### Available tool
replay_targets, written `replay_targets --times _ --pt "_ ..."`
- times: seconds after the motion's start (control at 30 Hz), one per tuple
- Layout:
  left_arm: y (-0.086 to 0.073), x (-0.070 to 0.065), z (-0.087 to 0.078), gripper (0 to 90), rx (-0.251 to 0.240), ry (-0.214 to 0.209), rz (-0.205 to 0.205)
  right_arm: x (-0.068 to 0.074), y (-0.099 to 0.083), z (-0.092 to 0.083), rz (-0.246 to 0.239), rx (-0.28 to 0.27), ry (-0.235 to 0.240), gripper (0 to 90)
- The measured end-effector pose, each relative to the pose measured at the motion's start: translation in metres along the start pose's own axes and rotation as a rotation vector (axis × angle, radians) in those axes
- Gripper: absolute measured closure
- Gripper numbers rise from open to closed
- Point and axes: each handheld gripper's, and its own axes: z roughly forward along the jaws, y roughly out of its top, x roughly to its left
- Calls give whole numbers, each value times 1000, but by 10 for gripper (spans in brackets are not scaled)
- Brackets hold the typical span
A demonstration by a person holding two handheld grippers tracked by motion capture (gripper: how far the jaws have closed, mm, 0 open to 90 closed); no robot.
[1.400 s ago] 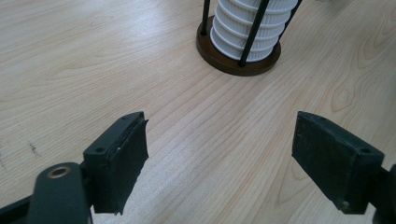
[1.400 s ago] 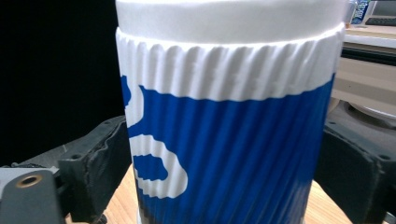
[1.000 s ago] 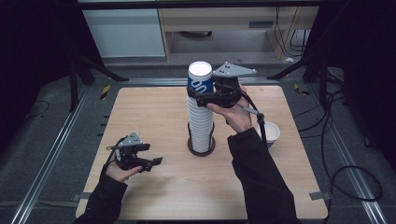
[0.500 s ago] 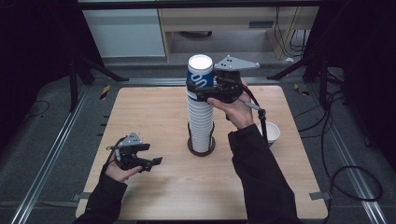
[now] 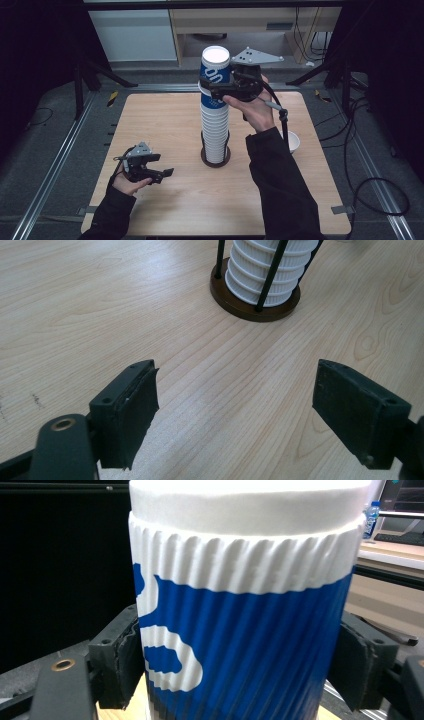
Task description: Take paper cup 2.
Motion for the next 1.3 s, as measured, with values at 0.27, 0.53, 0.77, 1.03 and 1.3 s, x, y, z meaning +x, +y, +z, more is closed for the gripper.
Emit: replay_targets --times 0.27,0.53,0.77,1.03,1.3 --pt "0 0 0 175 0 1 0 -1 8 -8 -6 -34 -7 207" --pt "0 0 -1 176 -2 1 1 -2 15 -23 -13 -69 -10 208" --pt "0 1 -1 178 -4 1 0 -9 15 -43 -24 -80 -31 208" --pt "0 1 -1 192 -1 2 4 -21 -5 -66 -14 -59 -60 208" --pt "0 0 -1 227 -4 10 9 -25 -24 -85 -13 -38 -70 209"
